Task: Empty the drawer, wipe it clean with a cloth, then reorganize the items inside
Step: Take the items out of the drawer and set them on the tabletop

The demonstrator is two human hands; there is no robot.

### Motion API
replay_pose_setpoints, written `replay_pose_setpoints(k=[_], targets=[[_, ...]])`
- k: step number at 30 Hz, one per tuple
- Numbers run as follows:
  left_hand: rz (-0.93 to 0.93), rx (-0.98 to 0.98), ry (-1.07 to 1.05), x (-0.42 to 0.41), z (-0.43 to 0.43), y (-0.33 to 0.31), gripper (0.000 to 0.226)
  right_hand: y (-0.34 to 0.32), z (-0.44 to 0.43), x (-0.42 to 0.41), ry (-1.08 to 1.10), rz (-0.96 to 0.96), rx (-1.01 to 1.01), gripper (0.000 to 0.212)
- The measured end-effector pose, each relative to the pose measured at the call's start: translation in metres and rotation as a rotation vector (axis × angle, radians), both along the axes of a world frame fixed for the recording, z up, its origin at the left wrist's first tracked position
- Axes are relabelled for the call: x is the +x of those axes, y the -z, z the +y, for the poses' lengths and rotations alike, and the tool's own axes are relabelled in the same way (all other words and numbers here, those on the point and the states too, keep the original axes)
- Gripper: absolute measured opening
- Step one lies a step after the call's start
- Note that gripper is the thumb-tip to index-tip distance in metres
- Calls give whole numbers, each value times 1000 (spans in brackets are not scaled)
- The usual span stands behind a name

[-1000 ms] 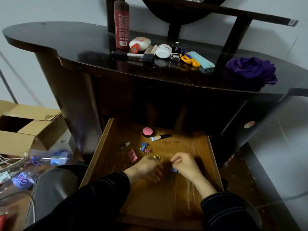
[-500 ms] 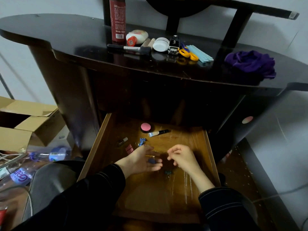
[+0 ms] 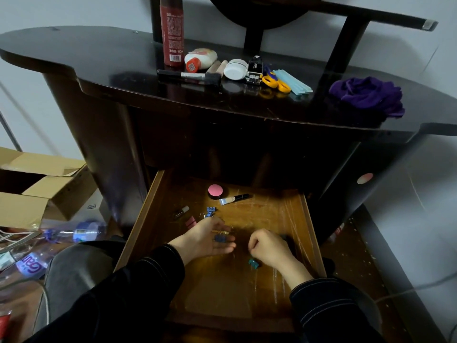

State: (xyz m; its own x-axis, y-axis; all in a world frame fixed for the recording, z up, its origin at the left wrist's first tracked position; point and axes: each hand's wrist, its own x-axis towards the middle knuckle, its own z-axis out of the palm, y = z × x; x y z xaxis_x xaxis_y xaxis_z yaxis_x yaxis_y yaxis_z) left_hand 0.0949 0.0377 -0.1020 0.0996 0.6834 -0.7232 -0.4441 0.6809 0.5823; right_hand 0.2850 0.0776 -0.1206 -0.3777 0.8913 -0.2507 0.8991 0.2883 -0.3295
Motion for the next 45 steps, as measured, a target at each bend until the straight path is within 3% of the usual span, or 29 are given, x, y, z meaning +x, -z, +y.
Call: replay_pose_setpoints(k=[4,6,8,10,14,18,24,28,33,38,41,45], targets=[[-1,-19,-1,0,0,1,35,-9,3,0,199,316,-82,12],[-1,-19,-11,-1,1,1,35,-12,2,0,220,373,-86,8],[5,-21,-24,-1,2,1,33,-11,0,1,142,207,-80,8],[10,-21,-27,-1,1,3,33,-9,-4,1,52,30,-124,24],[12,-12,-5,-2,1,3,32,-4,-8,2,-132,-168,-196,33],[21,-6,10,-2,-1,2,29,-3,-11,2,-177,-184,-248,26],[28,-2,28,-2,-1,3,30,-10,-19,0,-196,-252,-244,34],[27,3,31,-2,-1,4,31,-5,-23,1,-191,-230,-322,22],[51,3,35,-2,-1,6,32,-6,-13,3,-68,-80,-276,12],[43,-19,63,0,-2,8,33,-6,-8,5,50,55,-242,18],[27,-31,68,1,-2,10,34,-10,-6,3,158,302,-236,16],[-77,-94,67,6,-4,12,37,-25,-7,-8,225,756,-388,11]])
